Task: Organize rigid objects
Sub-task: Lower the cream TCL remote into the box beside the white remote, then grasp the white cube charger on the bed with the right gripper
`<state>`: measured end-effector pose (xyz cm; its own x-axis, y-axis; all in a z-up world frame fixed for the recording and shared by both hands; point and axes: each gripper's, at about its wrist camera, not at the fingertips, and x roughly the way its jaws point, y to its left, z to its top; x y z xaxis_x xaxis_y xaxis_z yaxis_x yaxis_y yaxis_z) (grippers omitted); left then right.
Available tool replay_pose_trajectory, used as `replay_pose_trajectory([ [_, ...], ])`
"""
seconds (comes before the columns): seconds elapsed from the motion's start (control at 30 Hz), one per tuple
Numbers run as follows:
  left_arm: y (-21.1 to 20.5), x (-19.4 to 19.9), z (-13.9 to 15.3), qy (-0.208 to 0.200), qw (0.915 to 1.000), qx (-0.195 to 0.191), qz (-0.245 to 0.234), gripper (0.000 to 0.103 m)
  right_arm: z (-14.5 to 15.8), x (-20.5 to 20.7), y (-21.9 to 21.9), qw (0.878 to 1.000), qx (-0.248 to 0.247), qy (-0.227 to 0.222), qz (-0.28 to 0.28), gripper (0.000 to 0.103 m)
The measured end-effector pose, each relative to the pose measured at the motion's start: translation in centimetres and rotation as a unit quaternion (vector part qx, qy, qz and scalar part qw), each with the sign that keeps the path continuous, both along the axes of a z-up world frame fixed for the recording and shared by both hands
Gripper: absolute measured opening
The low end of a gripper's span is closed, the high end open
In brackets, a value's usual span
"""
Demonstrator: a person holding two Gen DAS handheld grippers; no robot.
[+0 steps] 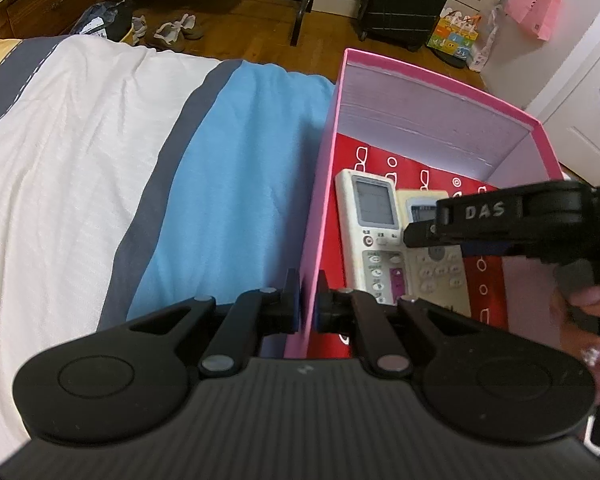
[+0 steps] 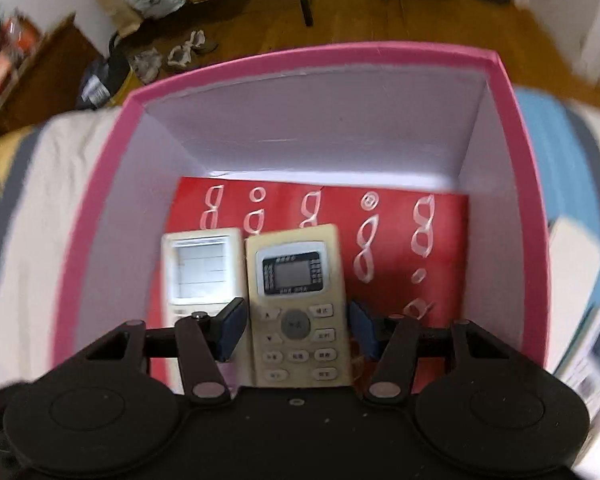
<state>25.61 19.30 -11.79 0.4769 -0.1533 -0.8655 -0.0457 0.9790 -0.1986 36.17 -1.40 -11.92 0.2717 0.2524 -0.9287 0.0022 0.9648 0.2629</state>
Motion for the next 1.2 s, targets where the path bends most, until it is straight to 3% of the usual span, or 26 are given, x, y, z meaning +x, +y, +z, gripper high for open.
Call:
replay_pose_trajectory([
  [0.13, 0.2, -0.1, 0.0, 0.001, 1.0, -0.004, 0.002, 0.005, 0.2, -0.8, -0.4, 0.999, 0.029, 0.011, -0.012, 0.058],
  [0.27, 0.2, -0.1, 0.0, 0.002, 1.0, -0.003, 0.002, 0.005, 3.7, -2.5, 0.0, 0.998, -0.011, -0.042, 0.049, 0.058],
  [0.37, 0.3, -0.3, -0.1, 0.003, 1.0, -0.004, 0.004, 0.005, 7.0, -3.9, -0.6, 0.993, -0.008, -0.067, 0.093, 0.058],
  [0.53, 0.3, -0.4, -0.1, 0.007, 0.9999, -0.007, 0.008, 0.006, 12.3, -7.5, -3.7, 0.974, -0.044, -0.16, 0.157, 0.059],
  [0.77, 0.1, -0.3, 0.0, 0.005, 1.0, -0.003, 0.007, 0.005, 14.7, -11.1, -10.7, 0.964, -0.033, -0.18, 0.194, 0.059],
  [0.97, 0.1, -0.2, 0.1, 0.008, 1.0, 0.0, 0.006, 0.005, 12.3, -13.4, -14.6, 0.948, -0.075, -0.168, 0.26, 0.06],
  [1.2, 0.0, -0.2, 0.1, 0.011, 0.9999, 0.003, 0.006, 0.005, 6.2, -14.0, -18.4, 0.934, -0.106, -0.158, 0.301, 0.063],
])
